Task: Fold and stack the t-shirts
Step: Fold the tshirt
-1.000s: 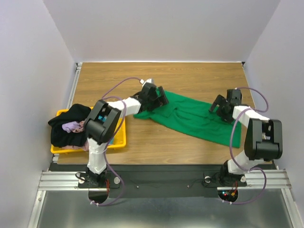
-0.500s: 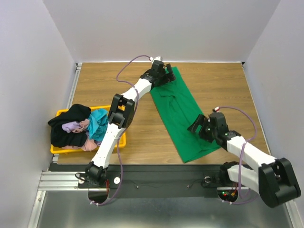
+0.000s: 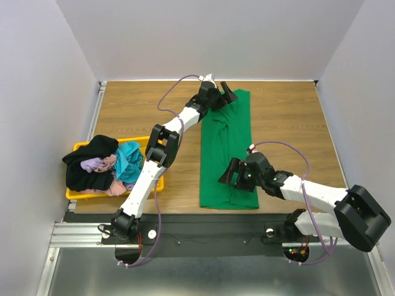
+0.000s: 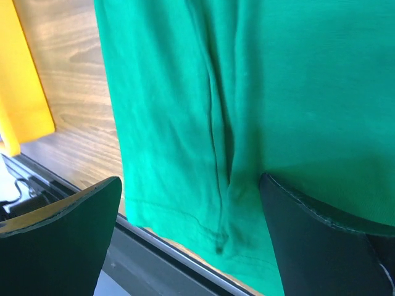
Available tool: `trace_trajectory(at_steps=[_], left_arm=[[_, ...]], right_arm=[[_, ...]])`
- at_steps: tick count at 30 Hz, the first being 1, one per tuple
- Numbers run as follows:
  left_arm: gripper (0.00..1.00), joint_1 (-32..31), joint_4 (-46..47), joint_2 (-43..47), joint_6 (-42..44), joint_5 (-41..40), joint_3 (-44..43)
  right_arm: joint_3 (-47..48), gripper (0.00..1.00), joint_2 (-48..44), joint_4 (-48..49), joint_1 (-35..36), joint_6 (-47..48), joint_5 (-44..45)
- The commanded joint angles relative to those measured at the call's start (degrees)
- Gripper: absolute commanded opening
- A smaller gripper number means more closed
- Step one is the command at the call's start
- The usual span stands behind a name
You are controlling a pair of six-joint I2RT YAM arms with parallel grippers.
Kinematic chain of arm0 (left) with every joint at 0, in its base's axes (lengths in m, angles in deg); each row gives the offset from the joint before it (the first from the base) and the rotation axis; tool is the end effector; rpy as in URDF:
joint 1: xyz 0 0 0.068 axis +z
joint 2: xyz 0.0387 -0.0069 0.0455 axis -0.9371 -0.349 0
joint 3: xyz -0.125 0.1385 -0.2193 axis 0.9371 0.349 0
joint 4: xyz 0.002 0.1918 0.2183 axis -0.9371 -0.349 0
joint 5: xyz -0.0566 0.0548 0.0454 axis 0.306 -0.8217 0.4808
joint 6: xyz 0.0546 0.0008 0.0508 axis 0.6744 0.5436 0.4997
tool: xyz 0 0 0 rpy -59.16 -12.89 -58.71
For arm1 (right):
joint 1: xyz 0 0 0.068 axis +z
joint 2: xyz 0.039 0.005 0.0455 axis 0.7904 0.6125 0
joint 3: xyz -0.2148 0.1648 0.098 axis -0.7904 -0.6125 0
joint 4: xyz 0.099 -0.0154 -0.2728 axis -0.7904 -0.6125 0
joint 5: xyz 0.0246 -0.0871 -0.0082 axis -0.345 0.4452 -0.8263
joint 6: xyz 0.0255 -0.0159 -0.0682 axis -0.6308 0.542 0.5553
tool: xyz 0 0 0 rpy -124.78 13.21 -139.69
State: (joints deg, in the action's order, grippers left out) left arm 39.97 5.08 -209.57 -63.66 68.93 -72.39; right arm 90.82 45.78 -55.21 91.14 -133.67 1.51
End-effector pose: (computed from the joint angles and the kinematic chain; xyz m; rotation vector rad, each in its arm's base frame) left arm 0.5925 -0.3538 0.1491 -0.0754 1.9475 -1.1132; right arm 0.1883 0.1633 0.1331 0.2400 2.5316 0.8929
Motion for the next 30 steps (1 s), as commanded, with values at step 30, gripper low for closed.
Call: trace_trajectory(at_steps=[30], left_arm=[[0.99, -24.78, -5.92, 82.48, -3.02, -23.78, 94.38]], right_arm=[[6.14, 1.00, -16.73, -37.74, 3.01, -1.35, 20.56]])
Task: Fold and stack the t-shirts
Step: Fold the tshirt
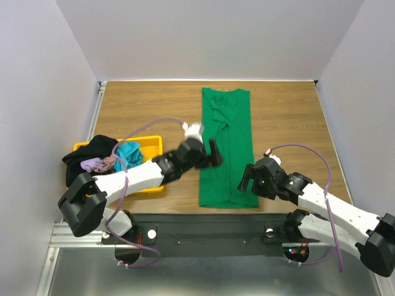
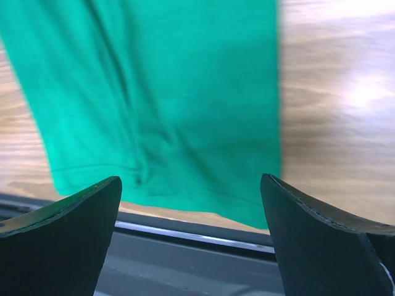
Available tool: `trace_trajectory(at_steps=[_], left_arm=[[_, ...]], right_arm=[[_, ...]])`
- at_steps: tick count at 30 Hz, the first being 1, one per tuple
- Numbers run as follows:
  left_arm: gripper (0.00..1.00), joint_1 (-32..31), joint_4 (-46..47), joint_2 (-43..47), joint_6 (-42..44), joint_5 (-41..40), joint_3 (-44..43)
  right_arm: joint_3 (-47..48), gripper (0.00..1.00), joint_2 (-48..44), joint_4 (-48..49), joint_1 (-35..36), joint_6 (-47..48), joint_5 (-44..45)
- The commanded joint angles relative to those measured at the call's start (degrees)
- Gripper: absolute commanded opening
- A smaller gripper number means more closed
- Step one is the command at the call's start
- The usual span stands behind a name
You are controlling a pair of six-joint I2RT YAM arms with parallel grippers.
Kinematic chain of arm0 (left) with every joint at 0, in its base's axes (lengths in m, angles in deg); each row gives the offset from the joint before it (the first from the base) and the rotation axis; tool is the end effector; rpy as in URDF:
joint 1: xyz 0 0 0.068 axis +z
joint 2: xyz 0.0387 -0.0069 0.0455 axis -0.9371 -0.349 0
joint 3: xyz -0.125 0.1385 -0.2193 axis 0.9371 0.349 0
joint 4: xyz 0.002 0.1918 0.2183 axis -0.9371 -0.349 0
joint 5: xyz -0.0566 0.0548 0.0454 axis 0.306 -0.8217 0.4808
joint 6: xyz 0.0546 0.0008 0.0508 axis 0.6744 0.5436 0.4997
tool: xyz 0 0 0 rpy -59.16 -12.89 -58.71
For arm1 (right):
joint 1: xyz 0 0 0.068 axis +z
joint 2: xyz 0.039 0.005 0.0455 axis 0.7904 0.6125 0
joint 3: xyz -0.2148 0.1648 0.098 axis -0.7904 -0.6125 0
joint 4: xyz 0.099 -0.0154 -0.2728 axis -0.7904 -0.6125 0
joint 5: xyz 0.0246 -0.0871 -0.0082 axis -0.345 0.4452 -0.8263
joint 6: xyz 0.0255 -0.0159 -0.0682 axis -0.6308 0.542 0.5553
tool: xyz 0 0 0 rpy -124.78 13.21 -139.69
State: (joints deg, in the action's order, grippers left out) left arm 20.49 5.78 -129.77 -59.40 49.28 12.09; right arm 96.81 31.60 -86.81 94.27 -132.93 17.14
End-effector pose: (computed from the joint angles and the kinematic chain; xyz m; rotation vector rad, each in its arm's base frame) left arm 0.2460 -0.2740 0.2854 0.0709 1.9901 -0.9584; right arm 0.1561 0.1296 0.1733 0.2875 2.5885 0.4700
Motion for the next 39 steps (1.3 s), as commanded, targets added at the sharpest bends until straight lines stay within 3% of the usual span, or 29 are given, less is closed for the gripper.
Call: trace_trajectory(at_steps=[1, 5, 10, 13, 15, 16, 19, 21, 23, 27, 30, 31, 39], left_arm=[[0.98, -6.63, -7.33, 4.78, -11.13, -4.65, 11.75], [0.96, -12.87, -14.70, 10.77, -17.84, -6.06, 19.31], [0.92, -15.78, -14.63, 13.77, -21.45, -3.17, 24.07], [0.85, -15.87, -12.26, 12.46, -21.28, -1.76, 25.48], [0.80, -15.87, -10.24, 10.35, -21.01, -1.41, 25.48], [0.73, -15.87, -9.71, 9.47, -20.14, -1.06, 25.22], [0.62, -15.78, -9.27, 5.61, -19.61, -1.49, 23.99], [0.59, -15.87, -8.83, 4.28, -19.69, -2.19, 23.64], [0.47, -15.87, -8.74, 2.26, -19.17, -2.29, 22.59], [0.00, -15.87, -7.95, 0.68, -18.64, -1.23, 22.23], [0.00, -15.87, -7.68, 1.20, -17.67, -1.32, 22.05], [0.00, -15.78, -7.68, 1.55, -17.59, -1.67, 22.05], [0.00, -14.56, -7.95, 5.15, -12.93, -5.79, 17.67]], right_arm=[[-0.29, 1.00, -3.77, -6.75, -0.12, -2.26, 4.93], [-2.13, 1.00, -6.15, -7.99, -0.12, -4.55, 4.85], [-4.07, 1.00, -6.15, -7.99, -0.12, -8.14, 2.64], [-5.74, 0.98, -5.19, -7.99, -0.12, -9.64, 2.47], [-6.00, 0.93, -4.22, -7.99, -0.12, -9.82, 1.33], [-6.09, 0.90, -4.04, -7.90, -0.12, -9.65, 1.06], [-6.35, 0.69, -3.69, -7.82, -0.12, -9.47, 0.62], [-6.62, 0.62, -3.69, -7.73, -0.12, -9.39, 0.53], [-6.88, 0.52, -3.43, -7.55, -0.12, -9.30, 0.88], [-7.14, 0.33, -2.64, -6.59, -0.03, -9.21, -0.43], [-6.97, 0.12, -2.20, -3.61, -0.12, -7.46, -1.75], [-6.54, 0.00, -2.11, -2.73, -0.12, -5.89, -2.10], [0.76, 0.00, -0.62, -1.84, -0.12, -2.53, 7.20]])
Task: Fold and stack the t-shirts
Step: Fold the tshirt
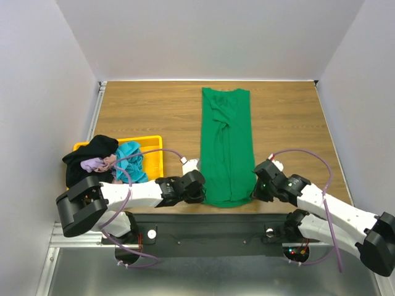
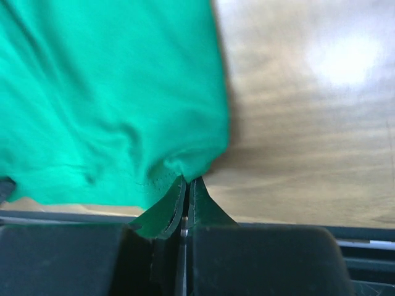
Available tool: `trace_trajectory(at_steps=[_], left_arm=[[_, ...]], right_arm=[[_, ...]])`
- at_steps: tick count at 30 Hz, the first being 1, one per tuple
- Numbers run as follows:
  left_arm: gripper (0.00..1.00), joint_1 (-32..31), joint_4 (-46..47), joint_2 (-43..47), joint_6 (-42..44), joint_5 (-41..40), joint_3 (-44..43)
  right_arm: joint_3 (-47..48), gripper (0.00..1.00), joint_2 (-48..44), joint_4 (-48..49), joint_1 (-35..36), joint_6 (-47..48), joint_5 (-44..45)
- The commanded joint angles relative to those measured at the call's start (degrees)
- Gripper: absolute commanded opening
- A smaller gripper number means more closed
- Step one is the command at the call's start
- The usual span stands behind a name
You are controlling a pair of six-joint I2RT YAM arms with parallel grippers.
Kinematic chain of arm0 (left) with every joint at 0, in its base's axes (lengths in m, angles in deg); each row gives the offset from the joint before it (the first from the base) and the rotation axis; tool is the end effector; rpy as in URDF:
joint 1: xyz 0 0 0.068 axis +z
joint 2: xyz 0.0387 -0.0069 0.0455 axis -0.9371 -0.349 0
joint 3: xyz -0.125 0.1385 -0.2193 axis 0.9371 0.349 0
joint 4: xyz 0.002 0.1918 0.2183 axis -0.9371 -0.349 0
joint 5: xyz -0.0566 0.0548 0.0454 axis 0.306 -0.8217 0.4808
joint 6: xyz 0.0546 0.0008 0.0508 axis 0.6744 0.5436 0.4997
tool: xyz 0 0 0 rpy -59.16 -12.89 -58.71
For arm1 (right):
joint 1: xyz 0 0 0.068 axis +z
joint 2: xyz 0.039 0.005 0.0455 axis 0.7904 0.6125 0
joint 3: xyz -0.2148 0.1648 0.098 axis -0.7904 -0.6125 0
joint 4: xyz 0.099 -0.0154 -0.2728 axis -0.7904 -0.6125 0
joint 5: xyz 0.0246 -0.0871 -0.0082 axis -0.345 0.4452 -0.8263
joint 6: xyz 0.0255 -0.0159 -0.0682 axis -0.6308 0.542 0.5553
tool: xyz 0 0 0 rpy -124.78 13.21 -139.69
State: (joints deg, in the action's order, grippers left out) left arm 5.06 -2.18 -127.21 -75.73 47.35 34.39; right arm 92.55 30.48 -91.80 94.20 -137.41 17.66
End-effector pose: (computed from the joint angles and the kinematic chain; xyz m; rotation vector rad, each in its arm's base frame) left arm 0.1304 -0.2537 0.1374 0.0946 2.5193 -0.8245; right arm 0.1388 0.1129 0.1452 0.3967 2.6912 0.3522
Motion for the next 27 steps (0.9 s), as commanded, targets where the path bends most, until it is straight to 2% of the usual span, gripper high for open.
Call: trace_trajectory(at_steps=[1, 4, 5, 8, 12, 17, 21, 27], left_arm=[[0.00, 2.36, 0.18, 3.03, 4.88, -4.22, -5.24], [0.00, 5.70, 2.28, 3.30, 8.13, -4.49, -7.62], [0.00, 9.02, 4.12, 2.52, 8.93, -3.88, -8.84], [0.00, 13.78, 5.63, -0.72, 12.52, 0.43, -13.31], [0.00, 19.14, 5.11, -5.65, 16.13, 0.08, -19.90], [0.00, 23.10, 5.89, -11.01, 17.55, 1.22, -25.46], [0.00, 25.75, 6.86, -16.02, 18.34, 3.24, -30.11], [0.00, 29.34, 7.48, -23.58, 19.57, 4.56, -36.96]], right_arm=[[6.42, 0.00, 1.28, 3.32, -0.05, 2.04, 7.99], [9.06, 0.00, 3.56, 3.58, -0.05, 2.65, 16.33], [10.90, 0.00, 4.10, 4.02, -0.05, 2.39, 22.36], [13.28, 0.00, 6.81, 7.17, -0.05, 1.69, 31.61], [18.18, 0.00, 13.58, 10.96, -0.23, 3.17, 37.43], [25.32, 0.00, 23.42, 14.99, -2.76, 7.64, 38.60], [28.93, 0.00, 31.15, 20.80, -7.87, 12.84, 32.11], [33.93, 0.00, 36.79, 27.31, -12.79, 18.90, 27.10]])
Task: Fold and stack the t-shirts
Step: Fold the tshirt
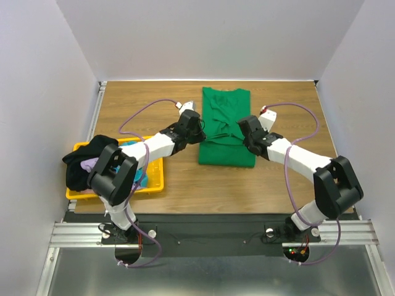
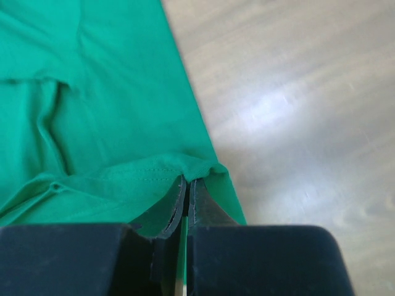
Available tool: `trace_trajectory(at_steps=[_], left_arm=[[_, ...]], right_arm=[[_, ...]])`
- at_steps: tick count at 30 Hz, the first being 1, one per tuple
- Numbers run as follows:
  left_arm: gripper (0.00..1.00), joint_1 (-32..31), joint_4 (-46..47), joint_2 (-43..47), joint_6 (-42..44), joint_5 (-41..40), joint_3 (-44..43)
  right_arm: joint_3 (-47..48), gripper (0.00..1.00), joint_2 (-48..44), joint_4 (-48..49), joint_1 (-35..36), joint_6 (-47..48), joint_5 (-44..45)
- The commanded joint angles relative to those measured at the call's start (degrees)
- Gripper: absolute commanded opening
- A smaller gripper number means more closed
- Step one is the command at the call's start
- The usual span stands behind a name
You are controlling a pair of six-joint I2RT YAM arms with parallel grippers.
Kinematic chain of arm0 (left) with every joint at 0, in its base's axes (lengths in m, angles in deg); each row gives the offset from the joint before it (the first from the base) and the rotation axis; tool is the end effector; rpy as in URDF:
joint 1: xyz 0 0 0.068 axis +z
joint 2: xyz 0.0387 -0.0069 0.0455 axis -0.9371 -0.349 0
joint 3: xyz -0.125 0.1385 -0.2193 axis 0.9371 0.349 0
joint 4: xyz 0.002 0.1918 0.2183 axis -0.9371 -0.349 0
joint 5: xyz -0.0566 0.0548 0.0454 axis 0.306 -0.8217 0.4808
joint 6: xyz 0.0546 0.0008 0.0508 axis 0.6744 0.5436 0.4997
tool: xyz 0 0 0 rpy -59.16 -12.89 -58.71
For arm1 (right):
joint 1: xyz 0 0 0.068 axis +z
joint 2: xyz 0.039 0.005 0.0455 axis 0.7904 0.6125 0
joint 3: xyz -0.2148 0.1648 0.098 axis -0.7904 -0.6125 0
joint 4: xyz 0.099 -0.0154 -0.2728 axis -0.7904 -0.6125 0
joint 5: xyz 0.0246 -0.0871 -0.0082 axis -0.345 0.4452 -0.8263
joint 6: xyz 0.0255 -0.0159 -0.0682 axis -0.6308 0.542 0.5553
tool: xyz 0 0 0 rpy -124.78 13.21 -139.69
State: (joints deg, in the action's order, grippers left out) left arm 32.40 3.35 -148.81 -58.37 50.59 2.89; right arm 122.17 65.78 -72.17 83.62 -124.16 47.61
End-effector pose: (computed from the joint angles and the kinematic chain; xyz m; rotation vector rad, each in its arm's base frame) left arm 0.3493 -0.2586 0.2162 -0.0968 2.1671 -0.7142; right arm 0.3176 0.1486 0.2076 0.5094 2.1625 -0.1145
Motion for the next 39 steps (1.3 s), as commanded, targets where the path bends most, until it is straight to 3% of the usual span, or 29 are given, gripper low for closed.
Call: trace_trajectory(at_steps=[1, 11, 15, 16, 18, 19, 20, 22, 23, 30, 34, 39], left_arm=[[0.00, 2.45, 1.86, -2.95, 2.22, 1.76, -6.27], [0.00, 5.61, 1.34, -11.57, 4.33, 3.17, -14.52], [0.00, 6.14, 0.37, -14.47, 5.91, 4.40, -17.78], [0.10, 6.23, 0.19, -14.83, 6.34, 4.40, -18.22], [0.25, 6.41, -0.07, -15.36, 7.31, 4.32, -19.36], [0.48, 6.49, -0.07, -15.36, 7.75, 4.40, -19.72], [0.58, 6.49, -0.68, -15.10, 8.63, 4.40, -20.07], [0.89, 6.49, -1.48, -14.48, 9.25, 3.79, -20.86], [0.99, 6.49, -1.57, -13.26, 9.60, 3.70, -20.60], [0.99, 6.23, 4.22, -2.98, 6.53, 8.00, -6.56], [0.99, 5.97, 6.34, 2.82, 4.07, 9.15, 4.61], [0.99, 5.79, 7.92, 11.53, 1.96, 9.15, 14.19]], right_arm=[[4.93, 0.00, 2.46, 8.30, -2.83, 5.67, -3.56], [11.88, 0.02, 13.62, 12.17, -7.31, 10.24, -8.39], [13.90, 0.10, 16.70, 12.26, -8.46, 10.24, -10.16], [14.25, 0.12, 17.14, 12.35, -8.55, 10.33, -10.16], [14.96, 0.34, 17.41, 12.26, -8.90, 10.33, -10.16], [15.22, 0.57, 17.23, 12.26, -8.90, 10.76, -10.16], [15.57, 0.66, 16.97, 12.17, -8.90, 11.03, -10.33], [15.31, 0.73, 16.01, 12.17, -8.99, 11.82, -12.08], [14.96, 0.78, 14.61, 12.17, -8.99, 11.82, -13.05], [8.64, 1.00, 10.90, 13.49, -8.90, 11.73, -29.65], [6.70, 1.00, 12.65, 16.21, -8.72, 12.35, -37.38], [10.73, 1.00, 18.10, 18.41, -8.72, 12.96, -37.76]])
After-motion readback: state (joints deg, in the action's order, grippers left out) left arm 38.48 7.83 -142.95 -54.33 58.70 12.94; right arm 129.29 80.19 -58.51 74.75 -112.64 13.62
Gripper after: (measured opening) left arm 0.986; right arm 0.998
